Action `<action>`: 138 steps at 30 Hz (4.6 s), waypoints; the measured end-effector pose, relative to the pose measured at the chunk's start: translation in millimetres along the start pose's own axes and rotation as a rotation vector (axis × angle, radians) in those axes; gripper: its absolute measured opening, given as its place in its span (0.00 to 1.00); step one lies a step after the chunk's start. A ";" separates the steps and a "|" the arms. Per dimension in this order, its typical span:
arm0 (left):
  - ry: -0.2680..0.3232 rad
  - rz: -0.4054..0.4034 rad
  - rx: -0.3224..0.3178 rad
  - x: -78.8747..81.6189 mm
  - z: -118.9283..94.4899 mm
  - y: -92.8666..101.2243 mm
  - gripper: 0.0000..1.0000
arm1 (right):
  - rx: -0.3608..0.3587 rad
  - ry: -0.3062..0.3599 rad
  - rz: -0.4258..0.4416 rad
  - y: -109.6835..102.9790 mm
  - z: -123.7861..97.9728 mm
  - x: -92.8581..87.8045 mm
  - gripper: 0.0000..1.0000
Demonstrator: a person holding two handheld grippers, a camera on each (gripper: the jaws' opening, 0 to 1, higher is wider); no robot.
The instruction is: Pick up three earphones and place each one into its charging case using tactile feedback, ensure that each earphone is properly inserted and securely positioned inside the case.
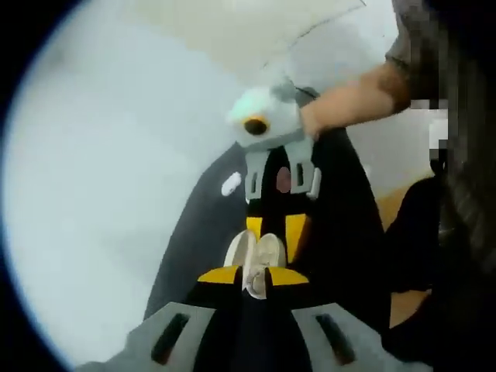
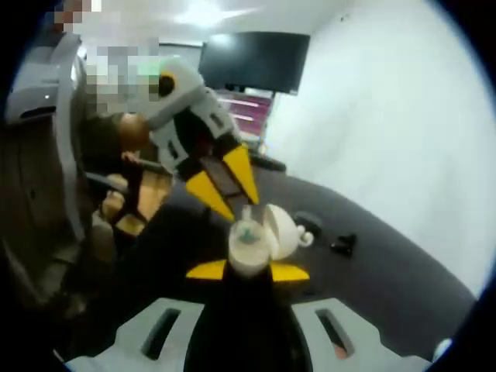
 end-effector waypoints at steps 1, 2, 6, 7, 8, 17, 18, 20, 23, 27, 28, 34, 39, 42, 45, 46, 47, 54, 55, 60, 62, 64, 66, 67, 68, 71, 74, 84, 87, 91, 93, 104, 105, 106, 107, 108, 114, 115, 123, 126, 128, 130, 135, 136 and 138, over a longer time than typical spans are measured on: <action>0.003 -0.009 -0.005 -0.9 -1.8 -1.0 0.13 | 0.000 0.000 0.000 0.0 -0.1 0.0 0.20; 0.006 -0.018 -0.009 -1.9 -3.0 -2.2 0.13 | 0.000 0.000 0.000 0.0 -0.1 0.1 0.20; -0.005 -0.035 -0.018 -11.3 -1.4 -3.6 0.10 | 0.001 0.000 0.001 0.0 -0.3 0.1 0.20; -0.007 -0.043 -0.025 -13.5 -0.1 -3.0 0.09 | 0.001 0.000 0.001 0.0 -0.3 0.2 0.20; -0.005 -0.049 -0.030 -14.9 0.9 -2.2 0.09 | 0.001 0.000 0.002 0.1 -0.3 0.1 0.20; -0.013 -0.044 -0.021 -12.8 9.6 -5.2 0.07 | 0.000 0.000 0.001 0.0 -0.7 -0.2 0.20; -0.014 -0.047 -0.023 -12.8 10.7 -5.1 0.08 | 0.000 0.000 0.001 -0.2 -0.8 -0.3 0.20; -0.017 -0.047 -0.028 -13.3 12.2 -3.8 0.08 | -0.001 0.001 -0.001 -0.3 -0.9 -0.2 0.20; -0.016 -0.043 -0.029 -13.4 10.9 -3.7 0.08 | 0.000 0.002 -0.001 -0.2 -1.0 -0.2 0.20; -0.015 -0.042 -0.030 -14.2 6.6 -3.6 0.08 | 0.000 0.002 0.000 -0.3 -1.3 -0.3 0.20; -0.012 -0.045 -0.027 -14.0 5.1 -4.5 0.08 | 0.000 0.002 0.000 -0.2 -1.3 -0.3 0.20; -0.009 -0.059 -0.022 -15.7 2.1 -7.6 0.08 | 0.000 0.001 0.000 -0.2 -1.2 -0.3 0.20; -0.017 -0.075 -0.024 -18.0 9.2 -6.1 0.08 | -0.001 0.002 0.000 -0.3 -0.9 -0.1 0.20; -0.016 -0.075 -0.025 -17.7 10.8 -4.7 0.06 | 0.000 0.002 -0.001 -0.2 -0.9 -0.2 0.20; -0.007 -0.100 -0.019 -17.2 8.9 -8.4 0.03 | 0.001 0.003 0.000 0.1 -0.9 -0.4 0.20; 0.001 -0.108 -0.018 -16.8 7.5 -9.6 0.03 | 0.000 0.003 0.000 0.4 -0.9 -0.4 0.20; 0.007 -0.116 -0.017 -16.6 6.0 -11.0 0.02 | 0.001 0.004 0.000 0.4 -0.9 -0.3 0.20; 0.014 -0.128 -0.001 -15.6 4.4 -10.5 0.02 | 0.000 0.003 0.000 -0.1 -0.9 -0.1 0.20; 0.010 -0.123 -0.001 -15.7 5.6 -8.8 0.02 | 0.000 0.003 -0.001 -0.1 -0.9 -0.1 0.20; -0.032 -0.063 0.015 -17.1 9.9 -1.0 0.06 | -0.001 0.003 -0.001 -0.5 -0.9 0.1 0.20; -0.036 -0.060 0.010 -17.1 8.0 -1.4 0.06 | 0.001 0.004 -0.003 -0.6 -1.1 0.3 0.20; -0.027 -0.076 -0.014 -16.1 6.2 -1.6 0.08 | 0.001 0.003 0.002 -0.3 -1.2 0.0 0.20; -0.015 -0.095 -0.021 -15.8 5.1 -3.9 0.09 | 0.001 0.004 0.000 -0.4 -1.2 0.0 0.20; -0.011 -0.102 -0.021 -15.7 5.3 -5.0 0.09 | 0.000 0.003 -0.001 -0.4 -1.2 -0.1 0.20; -0.007 -0.110 -0.021 -15.4 5.6 -5.7 0.09 | 0.000 0.003 0.000 -0.5 -1.2 -0.2 0.20; 0.000 -0.132 -0.029 -15.3 8.6 -5.5 0.09 | -0.001 0.003 -0.001 -0.5 -1.2 -0.4 0.20; 0.000 -0.135 -0.030 -15.8 10.7 -5.3 0.09 | 0.000 0.003 0.000 -0.4 -1.1 -0.6 0.20; -0.009 -0.196 -0.032 -21.5 9.0 -11.6 0.07 | -0.001 0.003 -0.002 -0.5 -0.9 -0.8 0.20; 0.000 -0.295 -0.079 -22.9 11.2 -8.2 0.05 | -0.002 0.003 -0.002 -0.5 -0.8 -0.9 0.20; 0.035 -0.437 -0.167 -21.5 12.0 -6.2 0.09 | -0.002 0.004 -0.005 -0.6 -0.7 -0.7 0.20; 0.054 -0.445 -0.185 -20.3 12.3 -5.7 0.14 | -0.002 0.004 -0.006 -0.3 -0.6 -0.9 0.20; 0.086 -0.516 -0.177 -22.9 14.3 -10.3 0.07 | -0.003 0.004 -0.007 0.0 -0.3 -0.8 0.20; 0.089 -0.513 -0.173 -22.7 13.7 -9.6 0.07 | -0.003 0.005 -0.008 0.1 -0.3 -0.8 0.20; 0.093 -0.500 -0.167 -22.5 13.1 -8.8 0.07 | -0.003 0.005 -0.008 0.1 -0.4 -0.8 0.20; 0.092 -0.488 -0.163 -22.4 12.1 -7.3 0.06 | -0.003 0.005 -0.008 0.0 -0.4 -0.7 0.20; 0.091 -0.474 -0.166 -22.2 11.0 -5.6 0.06 | -0.003 0.005 -0.008 -0.1 -0.4 -0.7 0.20; 0.090 -0.458 -0.151 -22.8 5.3 -6.7 0.07 | -0.002 0.005 -0.006 -0.3 -0.5 -0.5 0.20; 0.076 -0.490 -0.142 -25.8 5.9 -10.1 0.08 | -0.003 0.005 -0.007 -0.3 -0.5 -0.5 0.20; 0.089 -0.651 -0.251 -23.7 14.5 -3.3 0.17 | -0.003 0.005 -0.007 -0.1 -0.5 -0.5 0.20; 0.090 -0.657 -0.251 -23.0 17.4 -1.3 0.17 | -0.003 0.002 -0.005 0.1 -0.5 -0.9 0.20; 0.094 -0.653 -0.246 -22.3 17.3 -1.1 0.17 | -0.003 0.002 -0.004 0.4 -0.7 -1.1 0.20; 0.096 -0.643 -0.242 -22.2 16.7 -0.8 0.16 | -0.003 0.003 -0.004 0.4 -0.7 -1.0 0.20; 0.123 -0.639 -0.226 -20.6 11.1 -5.8 0.08 | 0.001 0.001 0.004 0.7 -0.4 -1.2 0.20; 0.133 -0.649 -0.226 -19.5 9.9 -7.8 0.08 | 0.002 0.000 0.006 0.9 -0.3 -1.4 0.20; 0.136 -0.653 -0.236 -18.1 10.4 -6.9 0.07 | 0.004 -0.001 0.012 1.0 0.0 -1.5 0.20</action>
Point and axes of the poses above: the point that each gripper's makers call its tool centre point, and the gripper's own axes: z roughly forward along the fingers, y roughly to its right, x roughly out of its top, the point moved 2 cm from there along -z, roughly backward along the fingers, and after that the axes turned 15 degrees about -y, right-handed, at the moved point
